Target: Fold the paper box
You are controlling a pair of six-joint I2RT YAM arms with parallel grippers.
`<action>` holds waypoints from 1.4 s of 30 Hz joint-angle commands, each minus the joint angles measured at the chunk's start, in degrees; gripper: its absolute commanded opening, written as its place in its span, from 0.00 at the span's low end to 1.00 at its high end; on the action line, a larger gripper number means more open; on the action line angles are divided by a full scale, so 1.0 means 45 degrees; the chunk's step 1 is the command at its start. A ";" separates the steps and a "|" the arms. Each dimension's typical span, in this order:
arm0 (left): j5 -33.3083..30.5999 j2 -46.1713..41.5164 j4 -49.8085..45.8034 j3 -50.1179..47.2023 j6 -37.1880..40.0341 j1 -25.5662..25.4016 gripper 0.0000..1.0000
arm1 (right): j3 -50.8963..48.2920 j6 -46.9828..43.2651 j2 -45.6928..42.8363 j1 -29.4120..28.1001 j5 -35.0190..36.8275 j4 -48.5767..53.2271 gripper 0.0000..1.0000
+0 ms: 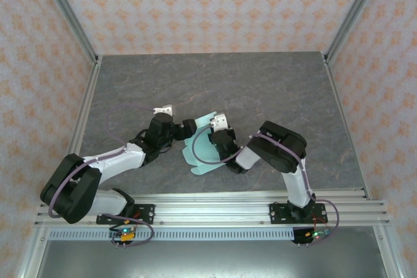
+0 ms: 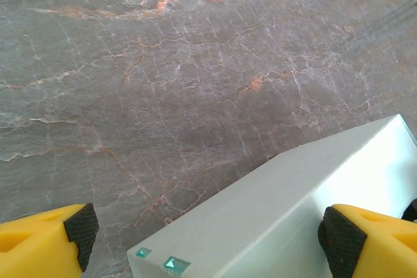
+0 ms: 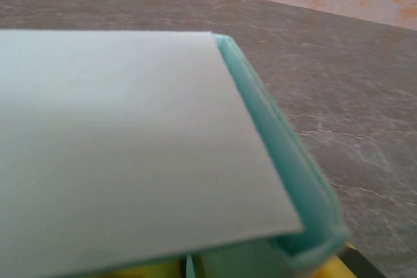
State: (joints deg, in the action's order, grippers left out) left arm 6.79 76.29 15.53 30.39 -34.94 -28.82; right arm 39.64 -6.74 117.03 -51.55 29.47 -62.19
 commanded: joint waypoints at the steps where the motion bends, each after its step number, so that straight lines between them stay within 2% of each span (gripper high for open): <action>1: -0.0510 0.0541 -0.0768 -0.0099 -0.0063 -0.0308 0.91 | 0.0217 0.0635 0.0183 0.0069 0.2457 -0.0229 0.26; 5: -0.0693 0.0933 -0.0814 0.0016 -0.0293 -0.0431 0.91 | 0.0049 0.0967 0.0083 0.0088 0.1924 -0.0263 0.32; 10: -0.1016 0.1017 -0.0988 0.0120 -0.0380 -0.0466 0.91 | -0.1091 0.1038 -0.0656 0.0214 -0.0456 -0.1535 0.48; 17: -0.1167 0.1144 -0.1234 0.0289 -0.0405 -0.0507 0.91 | -0.2583 0.0525 -0.1314 0.0949 -0.3880 -0.3647 0.57; 19: -0.1135 0.1213 -0.1193 0.0346 -0.0420 -0.0524 0.91 | -0.2590 0.0580 -0.1264 0.1147 -0.4209 -0.3932 0.59; 22: -0.1111 0.1328 -0.1133 0.0428 -0.0380 -0.0550 0.91 | -0.2078 0.0452 -0.1242 0.1221 -0.3565 -0.3538 0.59; 28: -0.1104 0.1329 -0.1109 0.0378 -0.0369 -0.0634 0.91 | -0.1690 0.1695 -0.0873 0.1416 -0.2191 -0.3452 0.53; 33: -0.1076 0.1455 -0.0925 0.0200 -0.0449 -0.0746 0.91 | -0.0821 0.2415 -0.0842 0.1272 0.0830 -0.1186 0.49; 37: -0.1003 0.1741 -0.0883 0.0273 -0.0499 -0.0777 0.91 | -0.0253 0.2330 -0.0054 0.0805 0.3689 -0.0974 0.47; 39: -0.0997 0.1847 -0.0707 0.0244 -0.0575 -0.0856 0.91 | -0.0092 0.2328 0.0148 0.0716 0.3959 -0.0908 0.43; 40: -0.1017 0.1925 -0.0587 0.0219 -0.0559 -0.0909 0.91 | -0.0011 0.2286 0.0274 0.0704 0.3782 -0.0968 0.37; 42: -0.0997 0.2167 -0.0592 0.0338 -0.0537 -0.0951 0.91 | 0.0162 0.2179 0.0511 0.0602 0.3567 -0.1123 0.33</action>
State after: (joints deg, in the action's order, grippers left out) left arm 2.50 83.20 21.19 33.01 -38.20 -31.97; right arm 39.16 2.28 117.32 -49.78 37.12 -68.82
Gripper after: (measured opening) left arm 0.910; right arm 0.340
